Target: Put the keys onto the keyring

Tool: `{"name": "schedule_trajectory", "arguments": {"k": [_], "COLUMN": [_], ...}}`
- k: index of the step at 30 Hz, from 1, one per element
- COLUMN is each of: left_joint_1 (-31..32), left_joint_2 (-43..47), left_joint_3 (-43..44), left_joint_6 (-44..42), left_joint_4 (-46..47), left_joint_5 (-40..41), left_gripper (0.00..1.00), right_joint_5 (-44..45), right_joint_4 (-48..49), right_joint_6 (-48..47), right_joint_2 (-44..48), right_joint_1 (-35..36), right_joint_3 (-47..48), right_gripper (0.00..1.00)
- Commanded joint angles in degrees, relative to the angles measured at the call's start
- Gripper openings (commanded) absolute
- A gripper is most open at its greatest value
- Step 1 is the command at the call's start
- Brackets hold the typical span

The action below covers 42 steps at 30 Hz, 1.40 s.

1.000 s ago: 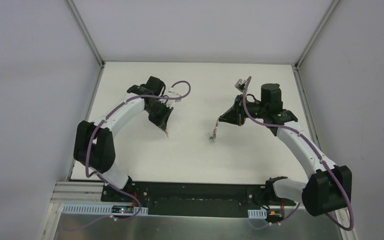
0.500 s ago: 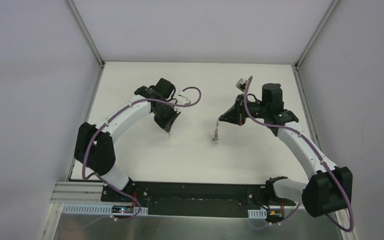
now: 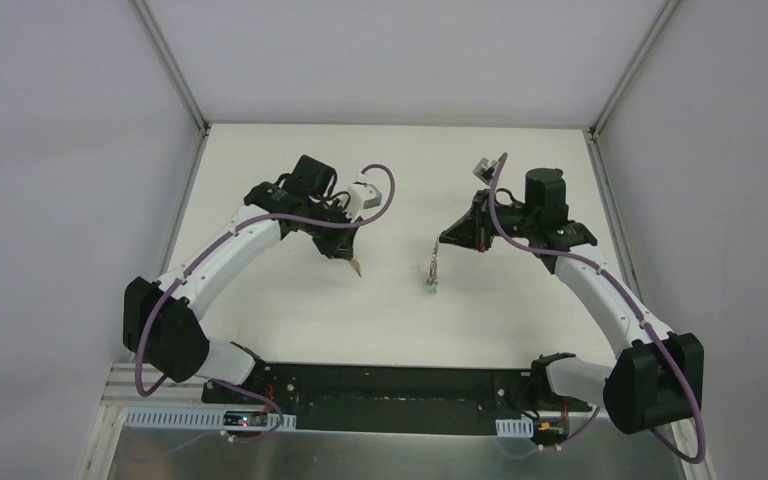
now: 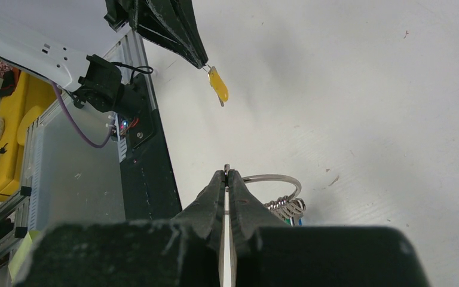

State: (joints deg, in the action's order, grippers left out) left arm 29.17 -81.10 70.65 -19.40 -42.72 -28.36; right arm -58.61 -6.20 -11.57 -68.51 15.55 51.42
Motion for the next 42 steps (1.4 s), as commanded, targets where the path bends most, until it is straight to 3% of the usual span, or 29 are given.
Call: {"name": "schedule_trajectory", "arguments": {"k": [1, 12, 25, 30, 36, 42], "left_joint_1": [0.0, 1.17, 5.3, 5.94, 6.63, 9.61], "left_joint_2": [3.04, 4.37, 5.71, 4.97, 2.44, -5.55], "left_joint_3": [-0.05, 7.88, 11.28, 9.47, 4.43, 3.32], "left_joint_6": [2.11, 6.96, 1.09, -1.84, -6.01, -6.61], "left_joint_4": [3.3, 2.48, 2.02, 0.27, -1.33, -4.13], "left_joint_5": [-5.38, -11.76, -11.26, -5.24, 2.36, 8.49], "left_gripper": [0.0, 0.0, 0.0, 0.0, 0.0, 0.0], "right_joint_5": [-4.07, -6.64, -8.41, -6.5, -5.42, -4.03], "right_joint_4": [3.65, 5.99, 5.94, 8.6, 2.77, -2.28], "right_joint_6": [1.09, 4.16, 10.51, 10.95, 5.55, 0.15], "right_joint_2": [0.7, -1.89, -11.11, -9.41, -5.46, -1.64], "right_joint_1": [-0.28, 1.32, 7.09, 7.05, 2.35, -2.7], "right_joint_3": [0.35, 1.99, 12.1, 9.25, 6.36, 3.65], "right_gripper": [0.0, 0.0, 0.0, 0.0, 0.0, 0.0]}}
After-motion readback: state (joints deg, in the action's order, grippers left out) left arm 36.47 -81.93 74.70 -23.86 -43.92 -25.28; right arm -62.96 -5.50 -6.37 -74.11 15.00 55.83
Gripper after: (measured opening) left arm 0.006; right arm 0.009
